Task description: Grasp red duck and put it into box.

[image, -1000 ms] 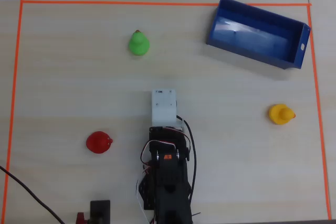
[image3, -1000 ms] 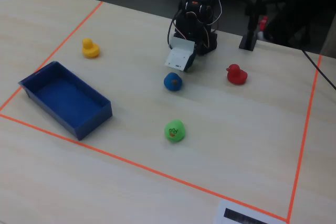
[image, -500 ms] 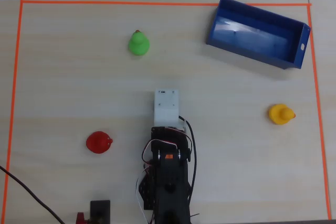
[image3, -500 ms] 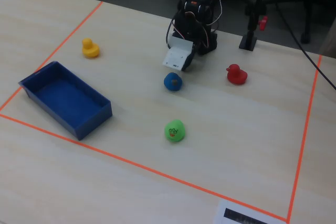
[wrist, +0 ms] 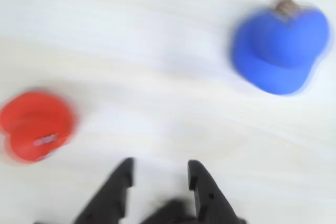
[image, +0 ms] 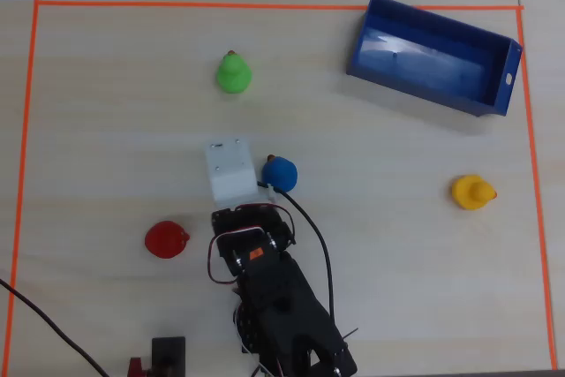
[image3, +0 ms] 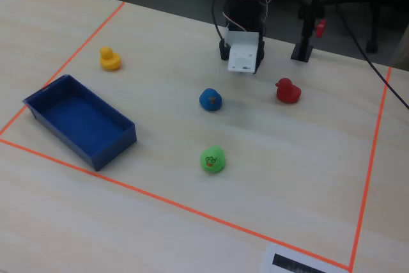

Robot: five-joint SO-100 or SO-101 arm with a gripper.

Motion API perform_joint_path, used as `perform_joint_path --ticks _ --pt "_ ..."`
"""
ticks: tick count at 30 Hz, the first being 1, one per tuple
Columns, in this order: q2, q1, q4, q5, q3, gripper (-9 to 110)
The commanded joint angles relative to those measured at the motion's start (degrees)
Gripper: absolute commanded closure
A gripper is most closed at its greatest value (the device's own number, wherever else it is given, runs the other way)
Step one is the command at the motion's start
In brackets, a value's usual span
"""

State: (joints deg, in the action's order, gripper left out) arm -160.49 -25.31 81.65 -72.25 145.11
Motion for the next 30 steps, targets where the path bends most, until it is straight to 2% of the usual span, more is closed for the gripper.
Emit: perform_joint_path --ticks 1,8,12,24,30 --pt "5.27 -13.36 0.26 4.39 -6.94 84" --pt "15.03 -25.66 -1.67 11.6 -8.53 77" --pt "15.47 -25.31 -9.76 11.95 -4.04 75" --pt "11.95 -23.2 -18.19 12.3 6.94 74" --pt "12.83 -22.59 -22.06 12.83 7.38 74"
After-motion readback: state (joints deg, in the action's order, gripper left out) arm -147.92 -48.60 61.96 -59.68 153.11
